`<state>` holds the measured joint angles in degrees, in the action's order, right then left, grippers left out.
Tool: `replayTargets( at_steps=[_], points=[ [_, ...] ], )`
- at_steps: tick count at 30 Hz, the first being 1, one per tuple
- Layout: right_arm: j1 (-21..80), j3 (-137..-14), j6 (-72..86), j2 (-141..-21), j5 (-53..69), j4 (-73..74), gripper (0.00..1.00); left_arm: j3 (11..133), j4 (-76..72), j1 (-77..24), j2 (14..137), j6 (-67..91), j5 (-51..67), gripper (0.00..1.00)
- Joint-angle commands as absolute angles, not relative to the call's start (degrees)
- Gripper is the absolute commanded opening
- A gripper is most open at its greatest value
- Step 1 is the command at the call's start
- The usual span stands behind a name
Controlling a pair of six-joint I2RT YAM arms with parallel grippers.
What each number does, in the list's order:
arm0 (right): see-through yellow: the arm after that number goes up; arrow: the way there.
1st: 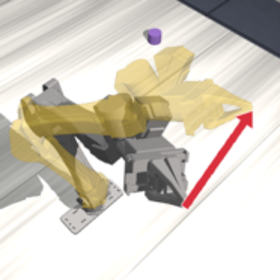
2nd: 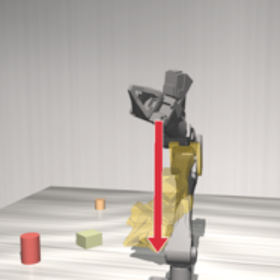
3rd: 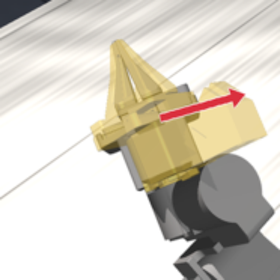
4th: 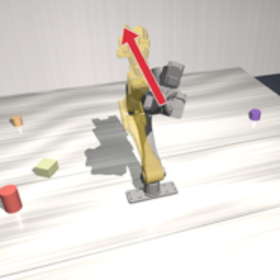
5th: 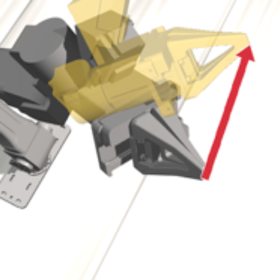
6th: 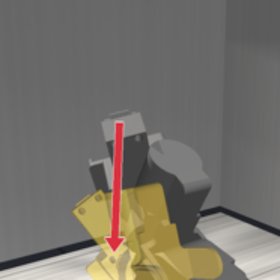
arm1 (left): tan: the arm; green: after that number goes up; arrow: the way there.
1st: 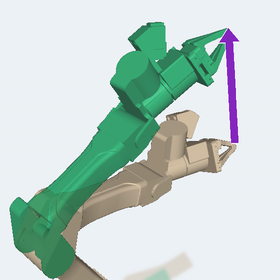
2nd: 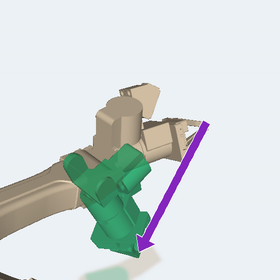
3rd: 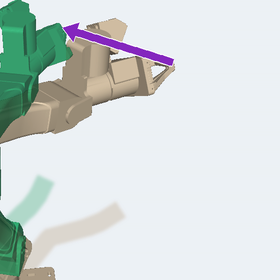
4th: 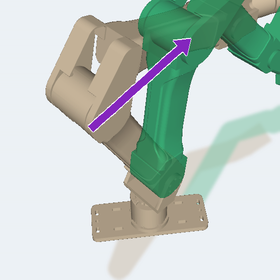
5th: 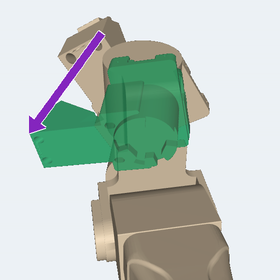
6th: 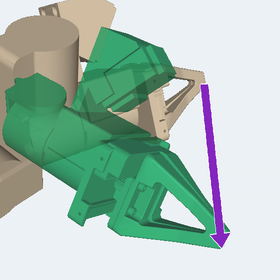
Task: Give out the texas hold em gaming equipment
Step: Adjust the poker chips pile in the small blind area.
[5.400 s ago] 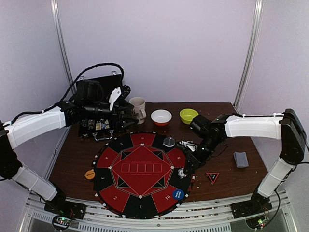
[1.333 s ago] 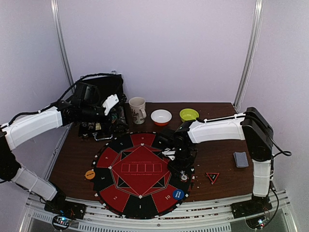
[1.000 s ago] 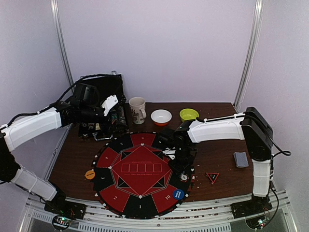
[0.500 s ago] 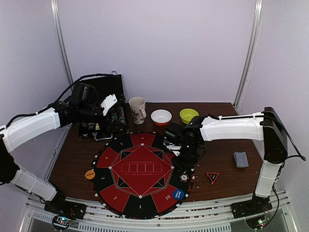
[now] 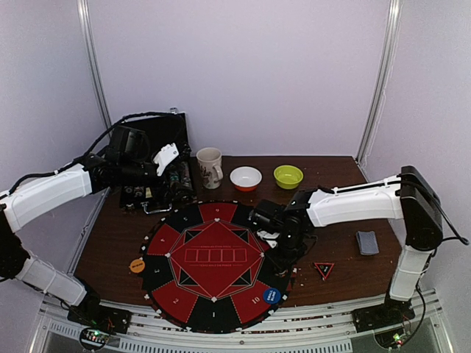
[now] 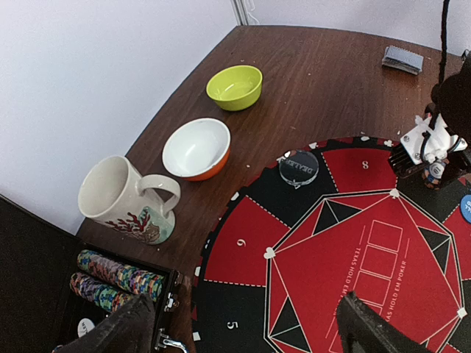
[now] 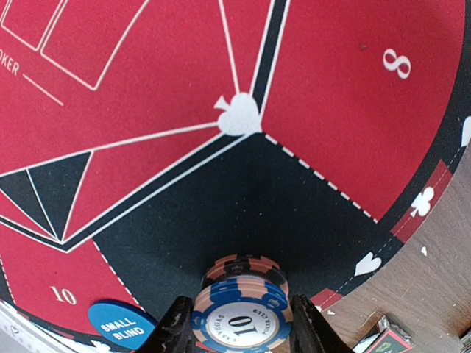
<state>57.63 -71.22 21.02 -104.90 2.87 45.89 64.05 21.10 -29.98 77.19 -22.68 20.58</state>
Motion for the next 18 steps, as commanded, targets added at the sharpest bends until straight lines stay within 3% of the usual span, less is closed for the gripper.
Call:
replayTargets(
  at_steps=[1, 9, 18],
  points=[
    [57.83, -70.89, 20.55, -105.92, 0.65, 45.28, 0.29, 64.33, 19.67, -29.76, 76.46, -23.53, 20.61, 0.89],
    [57.83, -70.61, 19.19, -106.2, 0.87, 46.59, 0.33, 64.51, 20.08, -29.71, 76.34, -23.65, 20.22, 0.89],
    [57.83, -70.25, 19.09, -107.21, 2.51, 45.83, 0.44, 64.42, 19.98, -29.76, 76.21, -23.9, 20.17, 0.89]
  ],
)
